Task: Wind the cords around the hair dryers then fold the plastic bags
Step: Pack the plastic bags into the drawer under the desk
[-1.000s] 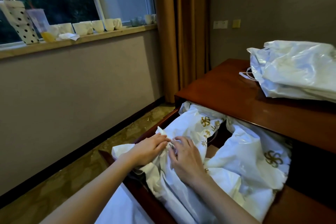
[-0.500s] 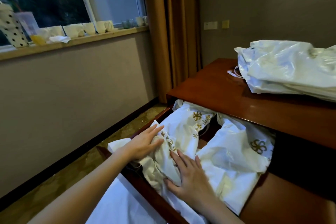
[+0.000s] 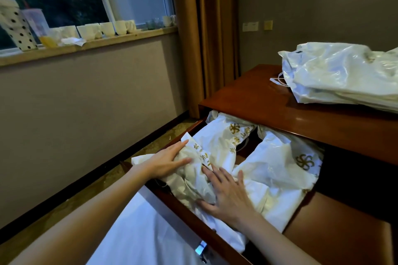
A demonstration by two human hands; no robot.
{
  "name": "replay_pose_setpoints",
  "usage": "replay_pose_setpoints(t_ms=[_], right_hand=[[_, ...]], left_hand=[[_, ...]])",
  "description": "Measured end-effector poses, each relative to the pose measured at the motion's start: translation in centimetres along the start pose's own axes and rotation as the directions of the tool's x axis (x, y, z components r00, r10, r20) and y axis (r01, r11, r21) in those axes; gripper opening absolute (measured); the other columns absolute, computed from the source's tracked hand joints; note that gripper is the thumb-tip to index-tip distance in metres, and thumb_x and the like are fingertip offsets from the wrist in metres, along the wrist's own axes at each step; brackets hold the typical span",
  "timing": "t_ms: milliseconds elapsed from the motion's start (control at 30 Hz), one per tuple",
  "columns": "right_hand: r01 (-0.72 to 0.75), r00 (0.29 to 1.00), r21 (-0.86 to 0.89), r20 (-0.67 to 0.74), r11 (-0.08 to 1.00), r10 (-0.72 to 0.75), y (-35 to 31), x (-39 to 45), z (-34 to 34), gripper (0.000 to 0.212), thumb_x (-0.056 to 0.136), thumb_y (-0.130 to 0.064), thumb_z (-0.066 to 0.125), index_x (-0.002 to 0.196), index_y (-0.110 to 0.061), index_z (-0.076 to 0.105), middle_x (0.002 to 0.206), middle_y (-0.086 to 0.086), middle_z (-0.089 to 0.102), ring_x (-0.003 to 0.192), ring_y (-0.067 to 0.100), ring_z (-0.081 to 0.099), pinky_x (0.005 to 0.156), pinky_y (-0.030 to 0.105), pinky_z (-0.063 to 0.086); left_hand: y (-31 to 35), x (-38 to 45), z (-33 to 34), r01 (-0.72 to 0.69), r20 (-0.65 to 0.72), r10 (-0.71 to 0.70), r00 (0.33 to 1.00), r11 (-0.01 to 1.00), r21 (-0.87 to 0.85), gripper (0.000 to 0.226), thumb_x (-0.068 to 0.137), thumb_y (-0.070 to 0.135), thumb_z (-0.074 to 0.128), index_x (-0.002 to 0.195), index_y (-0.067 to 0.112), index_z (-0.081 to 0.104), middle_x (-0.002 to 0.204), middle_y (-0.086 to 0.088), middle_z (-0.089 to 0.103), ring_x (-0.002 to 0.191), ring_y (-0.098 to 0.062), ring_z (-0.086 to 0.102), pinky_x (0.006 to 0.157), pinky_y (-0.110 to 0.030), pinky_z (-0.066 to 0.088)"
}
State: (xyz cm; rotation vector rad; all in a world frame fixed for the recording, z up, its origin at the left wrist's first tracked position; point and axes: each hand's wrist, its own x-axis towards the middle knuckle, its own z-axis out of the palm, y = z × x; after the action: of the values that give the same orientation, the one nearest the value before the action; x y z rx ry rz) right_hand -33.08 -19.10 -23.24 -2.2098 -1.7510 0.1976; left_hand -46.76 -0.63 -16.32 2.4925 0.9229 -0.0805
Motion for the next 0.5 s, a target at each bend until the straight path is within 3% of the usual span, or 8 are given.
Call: replay_pose_setpoints(t_ms=[67,133,200,267,367,433,500], right_hand=[[0.006,1.000,0.006,-0.009,1.000,-0.006,0.1,0.0,0.0,0.089,0.074,-0.079,0.026,0.150,-0.040,0.001,0.161,-0.009,0.004,0.148,0.017,0.005,0.114,0.059,-0.002],[0.017,1.000,0.057,-0.025,0.998,-0.016,0.0,-0.3,-0.1,0.090,0.071,-0.080,0.026,0.150,-0.042,0.003,0.161,-0.011,0.002,0.149,0.016,0.003,0.114,0.058,-0.002],[0.012,0.999,0.171,-0.043,0.985,-0.005,-0.2,-0.6,-0.2,0.089,0.070,-0.080,0.032,0.148,-0.047,0.004,0.160,-0.016,0.001,0.148,0.011,-0.002,0.114,0.057,-0.004],[-0.004,0.998,0.305,-0.057,0.952,0.022,-0.5,-0.7,-0.3,0.087,0.073,-0.078,0.044,0.146,-0.052,0.005,0.158,-0.022,-0.004,0.146,0.004,-0.009,0.114,0.053,-0.008],[-0.012,1.000,0.324,-0.020,0.946,0.019,-0.8,-0.5,-0.7,0.087,0.078,-0.070,0.056,0.147,-0.051,0.006,0.158,-0.021,-0.009,0.146,0.005,-0.012,0.113,0.053,-0.012],[-0.023,1.000,0.308,-0.009,0.951,0.027,-0.7,-0.6,-0.8,0.088,0.079,-0.067,0.058,0.148,-0.048,0.008,0.158,-0.020,-0.009,0.146,0.006,-0.012,0.114,0.053,-0.012],[-0.028,0.999,0.297,-0.021,0.955,0.036,-0.6,-0.7,-0.6,0.088,0.078,-0.068,0.058,0.148,-0.047,0.009,0.159,-0.019,-0.007,0.147,0.007,-0.011,0.114,0.053,-0.011]], left_hand=[[-0.6,-0.6,0.1,0.075,0.024,-0.077,0.997,0.994,0.075,0.095,0.080,0.082,0.031,0.156,0.034,0.002,0.164,0.002,0.016,0.148,-0.020,0.022,0.120,-0.035,0.020],[-1.2,-0.9,0.7,0.105,0.035,-0.106,0.994,0.993,0.047,0.095,0.081,0.081,0.032,0.156,0.035,-0.003,0.164,0.003,0.016,0.148,-0.020,0.024,0.120,-0.037,0.021],[-1.4,-0.9,1.0,0.099,0.071,-0.096,0.993,0.995,-0.034,0.098,0.082,0.080,0.038,0.156,0.032,-0.004,0.163,0.004,0.017,0.147,-0.017,0.025,0.119,-0.032,0.021],[-1.3,-0.6,0.9,0.096,0.104,-0.081,0.991,0.984,-0.150,0.086,0.092,0.061,0.047,0.157,0.030,0.000,0.160,0.003,0.024,0.144,-0.017,0.030,0.116,-0.029,0.024],[-1.0,0.0,0.2,0.089,0.131,-0.052,0.990,0.948,-0.304,0.081,0.092,0.049,0.058,0.156,0.032,0.010,0.154,0.007,0.034,0.134,-0.010,0.041,0.109,-0.025,0.035],[-1.1,0.2,-0.3,0.080,0.145,-0.026,0.989,0.918,-0.388,0.094,0.080,0.058,0.070,0.154,0.030,0.020,0.140,0.014,0.046,0.118,-0.002,0.050,0.095,-0.014,0.043],[-1.4,0.2,-0.4,0.107,0.128,-0.066,0.990,0.932,-0.347,0.123,0.052,0.079,0.075,0.154,0.029,0.026,0.133,0.014,0.055,0.116,-0.002,0.055,0.099,-0.021,0.046]])
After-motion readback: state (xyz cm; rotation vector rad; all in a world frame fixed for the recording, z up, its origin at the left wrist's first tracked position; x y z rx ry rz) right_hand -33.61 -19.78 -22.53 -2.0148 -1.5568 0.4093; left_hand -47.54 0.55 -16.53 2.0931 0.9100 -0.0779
